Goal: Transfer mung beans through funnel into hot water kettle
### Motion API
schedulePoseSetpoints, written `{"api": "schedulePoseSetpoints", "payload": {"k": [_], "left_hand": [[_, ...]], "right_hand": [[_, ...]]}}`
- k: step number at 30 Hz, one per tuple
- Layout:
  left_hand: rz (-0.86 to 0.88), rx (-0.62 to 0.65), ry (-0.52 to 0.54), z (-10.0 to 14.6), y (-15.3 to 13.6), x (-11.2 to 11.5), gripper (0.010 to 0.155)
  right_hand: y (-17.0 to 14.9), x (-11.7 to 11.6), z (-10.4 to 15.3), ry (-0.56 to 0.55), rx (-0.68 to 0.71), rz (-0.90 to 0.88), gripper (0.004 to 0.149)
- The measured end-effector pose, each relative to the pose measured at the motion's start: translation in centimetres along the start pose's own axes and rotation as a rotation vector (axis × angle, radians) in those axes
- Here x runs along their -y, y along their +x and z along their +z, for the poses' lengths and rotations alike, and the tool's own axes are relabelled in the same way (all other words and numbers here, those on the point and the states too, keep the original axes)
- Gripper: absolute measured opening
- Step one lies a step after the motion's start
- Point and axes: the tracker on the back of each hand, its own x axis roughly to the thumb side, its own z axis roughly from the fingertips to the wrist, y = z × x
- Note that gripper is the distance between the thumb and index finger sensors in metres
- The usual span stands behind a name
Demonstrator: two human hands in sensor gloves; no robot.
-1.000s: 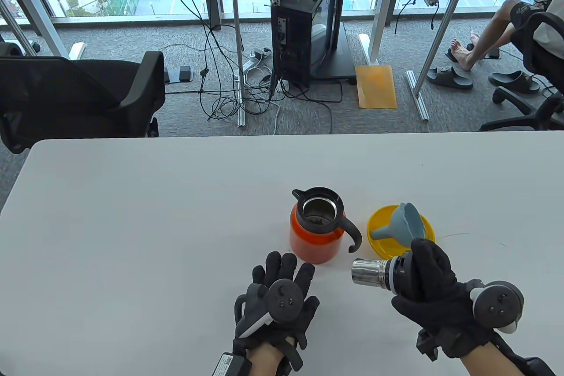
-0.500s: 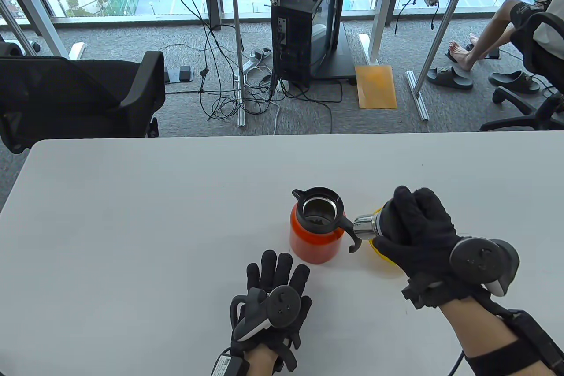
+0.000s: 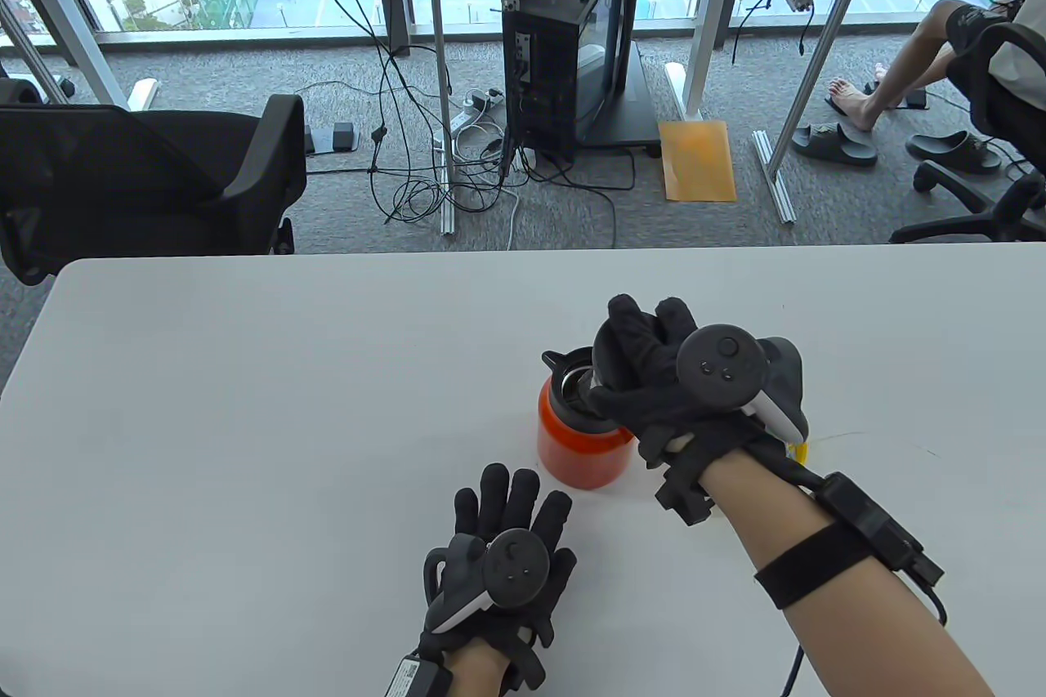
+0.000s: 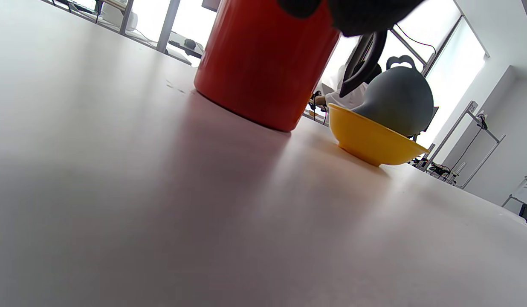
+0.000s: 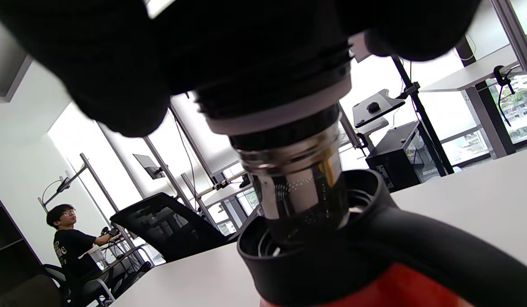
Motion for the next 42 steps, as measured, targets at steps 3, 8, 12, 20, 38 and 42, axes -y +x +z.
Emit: {"api": "schedulePoseSetpoints", "payload": {"k": [3, 8, 12, 20, 38, 42], "left_hand": [[0.009, 0.007, -0.003, 0.0, 0.0, 0.1, 0.069], [0.021, 0.012, -0.011, 0.0, 0.0, 0.0, 0.069], [0.034, 0.017, 0.003, 0.2, -0.1, -0.2, 0.069], [0.056, 0.008, 0.002, 0.4, -0.6, -0.3, 0.069], [0.063, -0.006, -0.027, 0.2, -0.6, -0.2, 0.069], [0.056, -0.005, -0.03, 0.3, -0.6, -0.2, 0.069]], "right_hand": [[0.0, -1.3, -0.8, 0.042, -0.022, 0.019, 0.096], [0.2, -3.1, -1.8, 0.066, -0.002, 0.16, 0.095], [0.2, -4.4, -2.4, 0.078, -0.011, 0.211, 0.094], [-0.8, -5.6, -3.2, 0.089, -0.053, 0.22, 0.092], [-1.8, -4.0, -2.7, 0.138, -0.048, 0.049, 0.087], [-2.5, -4.5, -3.3, 0.166, -0.057, 0.03, 0.086]]}}
